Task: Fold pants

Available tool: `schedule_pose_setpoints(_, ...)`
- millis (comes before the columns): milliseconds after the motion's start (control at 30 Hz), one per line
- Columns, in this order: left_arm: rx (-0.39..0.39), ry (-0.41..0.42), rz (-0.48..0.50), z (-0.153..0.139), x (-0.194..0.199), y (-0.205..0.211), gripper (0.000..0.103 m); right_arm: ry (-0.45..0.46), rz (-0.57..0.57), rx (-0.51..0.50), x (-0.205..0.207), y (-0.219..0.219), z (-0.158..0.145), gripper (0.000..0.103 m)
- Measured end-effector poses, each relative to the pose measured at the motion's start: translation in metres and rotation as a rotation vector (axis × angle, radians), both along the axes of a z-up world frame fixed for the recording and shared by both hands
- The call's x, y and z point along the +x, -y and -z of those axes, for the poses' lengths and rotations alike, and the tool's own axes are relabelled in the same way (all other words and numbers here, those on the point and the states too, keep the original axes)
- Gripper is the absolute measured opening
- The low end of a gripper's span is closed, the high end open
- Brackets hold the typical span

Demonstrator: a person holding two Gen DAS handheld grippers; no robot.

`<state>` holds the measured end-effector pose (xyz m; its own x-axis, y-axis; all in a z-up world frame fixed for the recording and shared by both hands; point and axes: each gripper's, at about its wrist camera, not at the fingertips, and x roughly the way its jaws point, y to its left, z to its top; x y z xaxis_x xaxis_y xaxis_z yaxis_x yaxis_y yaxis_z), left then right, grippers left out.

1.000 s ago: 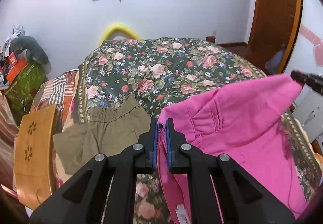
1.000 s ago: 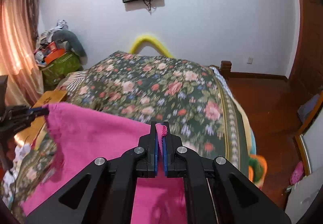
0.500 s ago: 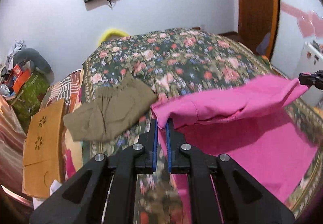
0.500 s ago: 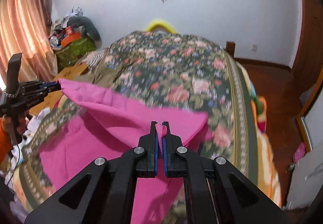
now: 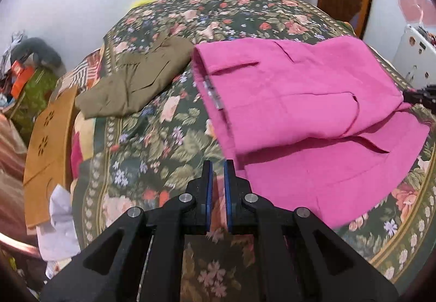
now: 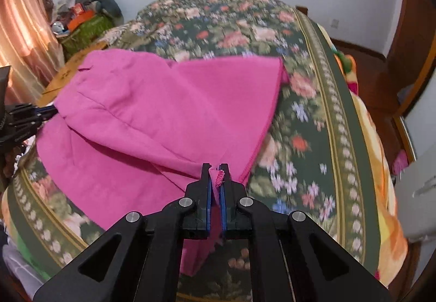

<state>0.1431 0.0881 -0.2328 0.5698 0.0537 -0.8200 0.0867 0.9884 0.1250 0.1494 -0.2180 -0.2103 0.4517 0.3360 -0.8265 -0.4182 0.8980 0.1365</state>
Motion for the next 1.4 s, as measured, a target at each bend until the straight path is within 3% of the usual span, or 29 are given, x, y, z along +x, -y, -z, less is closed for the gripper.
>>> schedule_pose_setpoints(167, -0.021, 0.037, -0.002, -0.025, -0.007, -0.006, 0.007, 0.013, 0.030, -0.027, -0.010, 0.011, -0.008, 0.013)
schedule_pose_setpoints(233, -0.028, 0.055, 0.011, -0.038, -0.008, -0.002, 0.008, 0.042, 0.030, -0.054, -0.016, 0.012, -0.019, 0.027)
schedule_pose_setpoints(333, -0.036, 0.071, 0.043, -0.052, -0.007, 0.007, 0.008, 0.089, -0.003, -0.035, -0.023, 0.008, -0.036, 0.038)
schedule_pose_setpoints(467, -0.023, 0.073, 0.100, -0.060, -0.002, 0.032, 0.011, 0.127, -0.076, -0.026, -0.029, -0.011, -0.050, 0.039)
schedule_pose_setpoints(567, -0.024, 0.049, 0.160, -0.058, 0.003, 0.056, 0.019, 0.124, -0.154, -0.036, -0.028, -0.033, -0.046, 0.054)
schedule_pose_setpoints(600, -0.020, 0.044, 0.173, -0.057, 0.004, 0.061, 0.028, 0.123, -0.179, -0.050, -0.028, -0.041, -0.042, 0.056)
schedule_pose_setpoints(733, 0.004, 0.021, 0.237, -0.046, 0.007, 0.085, 0.057, 0.090, -0.278, -0.108, -0.022, -0.069, -0.019, 0.055)
schedule_pose_setpoints(833, 0.033, 0.013, 0.255, -0.038, 0.011, 0.096, 0.068, 0.071, -0.308, -0.136, -0.019, -0.079, -0.006, 0.055)
schedule_pose_setpoints(1000, 0.052, -0.020, 0.292, -0.025, 0.017, 0.107, 0.069, 0.075, -0.334, -0.137, -0.012, -0.089, 0.003, 0.054)
schedule_pose_setpoints(1233, 0.100, -0.032, 0.285, -0.013, 0.027, 0.110, 0.069, 0.065, -0.268, -0.011, 0.000, -0.082, -0.006, 0.010)
schedule_pose_setpoints(1367, 0.126, -0.011, 0.285, -0.011, 0.026, 0.108, 0.068, 0.076, -0.248, 0.027, 0.002, -0.079, -0.013, 0.006)
schedule_pose_setpoints(1400, 0.136, 0.002, 0.280, -0.012, 0.024, 0.107, 0.059, 0.081, -0.247, 0.036, 0.001, -0.078, -0.015, 0.006)
